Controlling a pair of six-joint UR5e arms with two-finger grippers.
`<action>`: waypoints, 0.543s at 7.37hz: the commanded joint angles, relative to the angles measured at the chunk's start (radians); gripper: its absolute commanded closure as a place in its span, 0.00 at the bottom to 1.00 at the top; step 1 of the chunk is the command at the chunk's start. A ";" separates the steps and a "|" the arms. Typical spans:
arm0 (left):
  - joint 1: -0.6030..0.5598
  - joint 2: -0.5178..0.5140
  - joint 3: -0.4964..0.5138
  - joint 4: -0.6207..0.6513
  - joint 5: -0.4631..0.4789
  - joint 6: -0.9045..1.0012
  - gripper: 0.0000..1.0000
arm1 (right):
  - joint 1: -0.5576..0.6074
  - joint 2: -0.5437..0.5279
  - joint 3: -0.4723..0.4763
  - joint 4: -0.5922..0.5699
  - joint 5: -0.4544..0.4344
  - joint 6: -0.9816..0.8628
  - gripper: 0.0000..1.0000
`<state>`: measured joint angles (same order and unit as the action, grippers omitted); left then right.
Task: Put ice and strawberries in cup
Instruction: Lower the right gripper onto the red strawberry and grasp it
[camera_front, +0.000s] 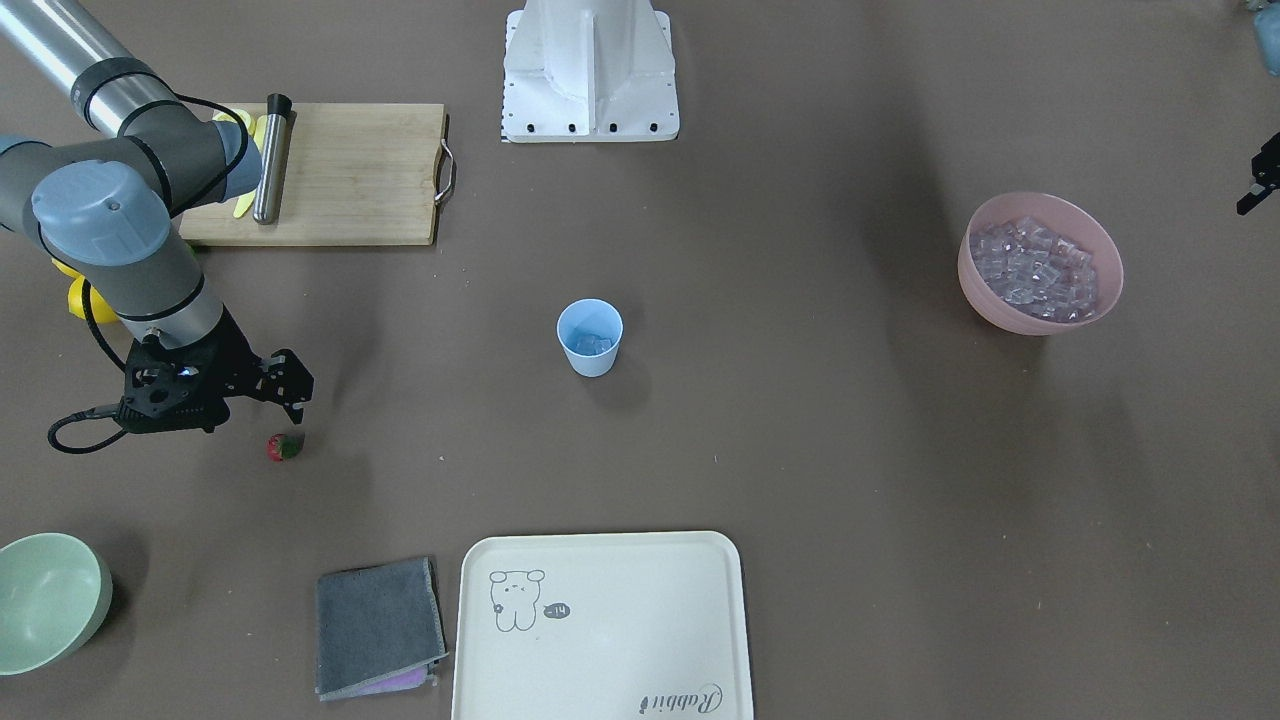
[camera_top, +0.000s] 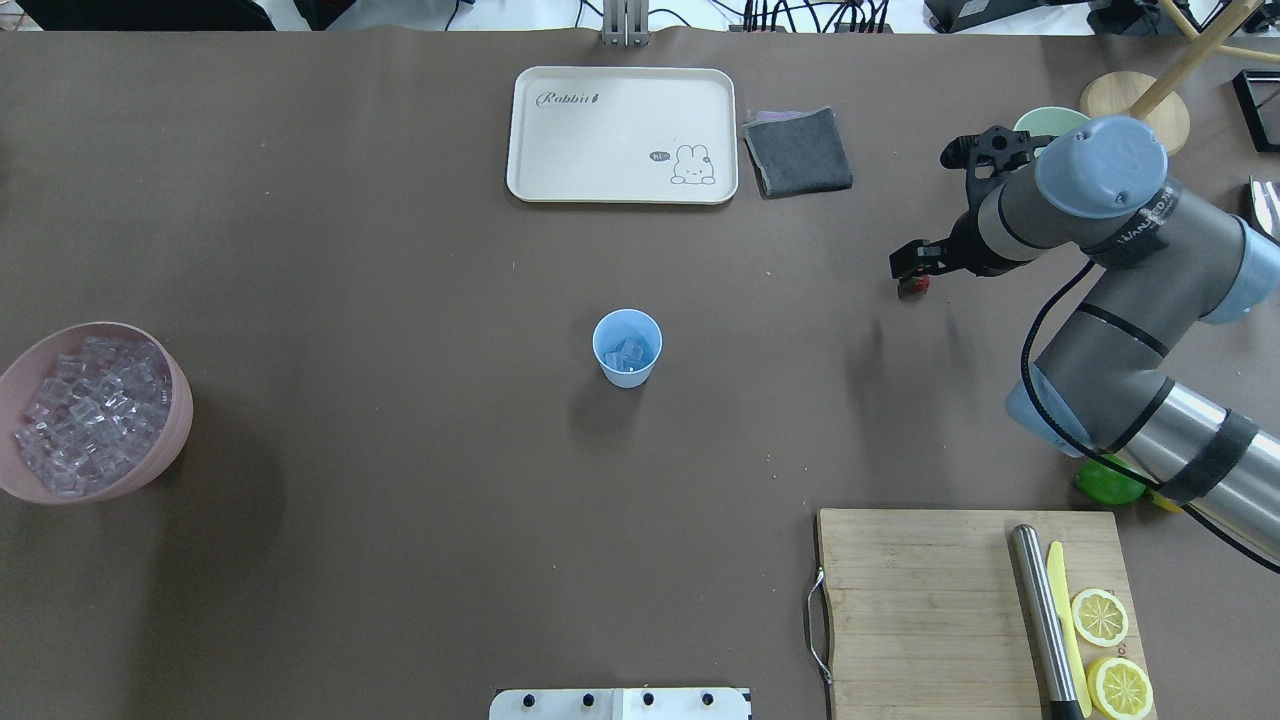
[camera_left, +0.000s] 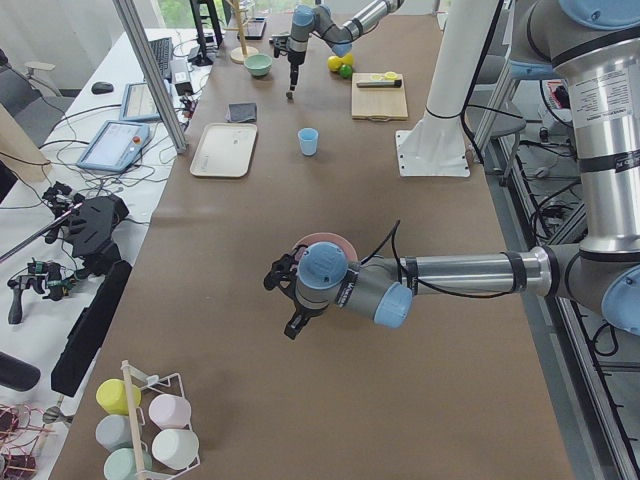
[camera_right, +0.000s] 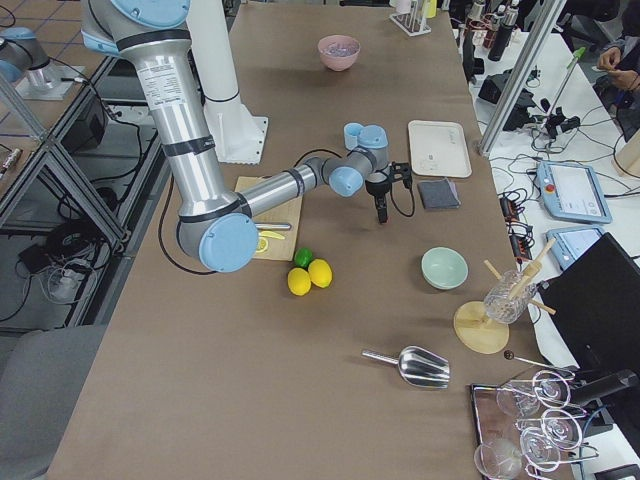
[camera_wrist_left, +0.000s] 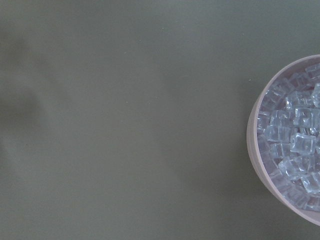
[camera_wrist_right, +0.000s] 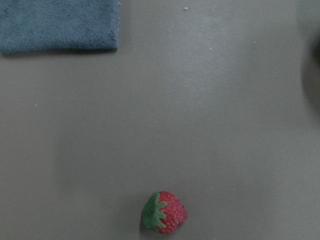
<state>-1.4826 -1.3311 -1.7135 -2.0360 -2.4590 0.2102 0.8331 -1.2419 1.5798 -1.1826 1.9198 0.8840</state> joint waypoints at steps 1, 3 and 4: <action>0.001 -0.005 0.006 -0.001 0.000 0.000 0.01 | -0.006 0.034 -0.114 0.127 -0.014 0.047 0.01; 0.002 -0.005 0.006 -0.001 0.000 0.000 0.01 | -0.014 0.029 -0.113 0.129 -0.016 0.050 0.02; 0.002 -0.005 0.006 -0.001 0.000 0.002 0.01 | -0.020 0.024 -0.110 0.127 -0.021 0.058 0.07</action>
<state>-1.4806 -1.3360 -1.7073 -2.0371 -2.4590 0.2105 0.8198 -1.2140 1.4701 -1.0587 1.9036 0.9332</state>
